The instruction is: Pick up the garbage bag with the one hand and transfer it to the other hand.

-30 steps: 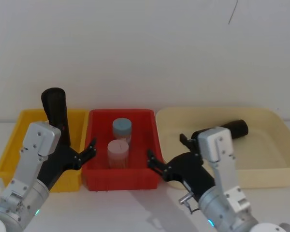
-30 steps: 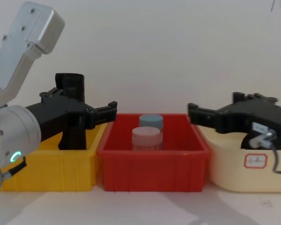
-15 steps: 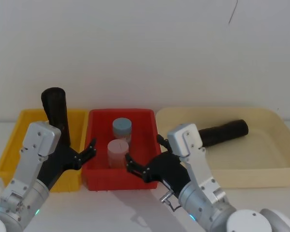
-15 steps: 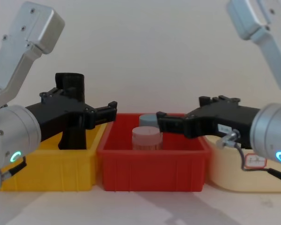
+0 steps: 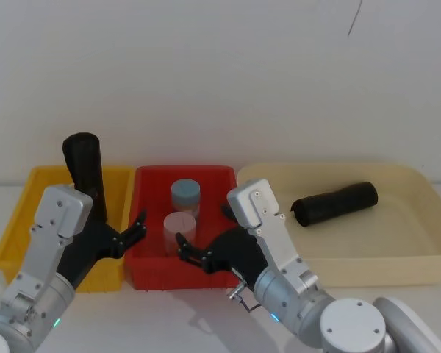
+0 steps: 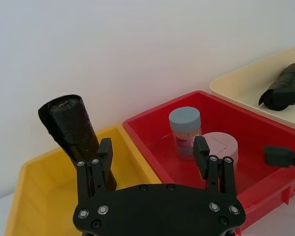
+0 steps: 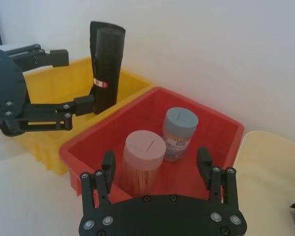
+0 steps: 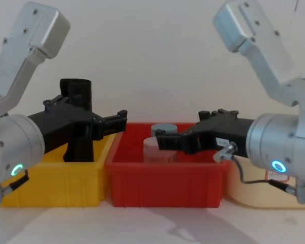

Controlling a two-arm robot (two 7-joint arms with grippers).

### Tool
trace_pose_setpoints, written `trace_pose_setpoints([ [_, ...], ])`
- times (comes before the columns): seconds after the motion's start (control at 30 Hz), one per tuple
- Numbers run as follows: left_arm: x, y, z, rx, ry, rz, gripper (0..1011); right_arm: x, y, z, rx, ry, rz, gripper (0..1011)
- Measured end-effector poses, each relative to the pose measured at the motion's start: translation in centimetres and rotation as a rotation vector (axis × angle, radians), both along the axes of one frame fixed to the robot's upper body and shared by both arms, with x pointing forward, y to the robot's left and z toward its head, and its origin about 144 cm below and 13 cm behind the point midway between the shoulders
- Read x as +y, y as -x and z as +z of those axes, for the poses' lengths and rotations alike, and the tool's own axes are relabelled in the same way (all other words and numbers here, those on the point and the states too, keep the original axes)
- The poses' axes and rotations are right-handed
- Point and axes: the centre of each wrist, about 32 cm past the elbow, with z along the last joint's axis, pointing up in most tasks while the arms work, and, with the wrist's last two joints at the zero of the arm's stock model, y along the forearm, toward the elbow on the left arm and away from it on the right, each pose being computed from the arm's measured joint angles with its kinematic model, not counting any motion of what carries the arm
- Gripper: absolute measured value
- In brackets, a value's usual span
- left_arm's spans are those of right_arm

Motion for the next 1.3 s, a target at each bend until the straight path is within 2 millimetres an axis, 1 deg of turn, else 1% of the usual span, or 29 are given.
trace_pose_setpoints([
  [0.3, 0.0, 0.0, 0.0, 0.000, 0.000, 0.000, 1001, 0.7, -1.5, 0.1, 0.057, 0.030, 0.005, 1001],
  [0.7, 0.0, 0.0, 0.0, 0.000, 0.000, 0.000, 1001, 1.4, -3.1, 0.4, 0.120, 0.047, 0.014, 1002],
  [1.3, 0.0, 0.0, 0.0, 0.000, 0.000, 0.000, 1001, 2.4, -4.3, 0.9, 0.156, 0.040, 0.016, 1001],
])
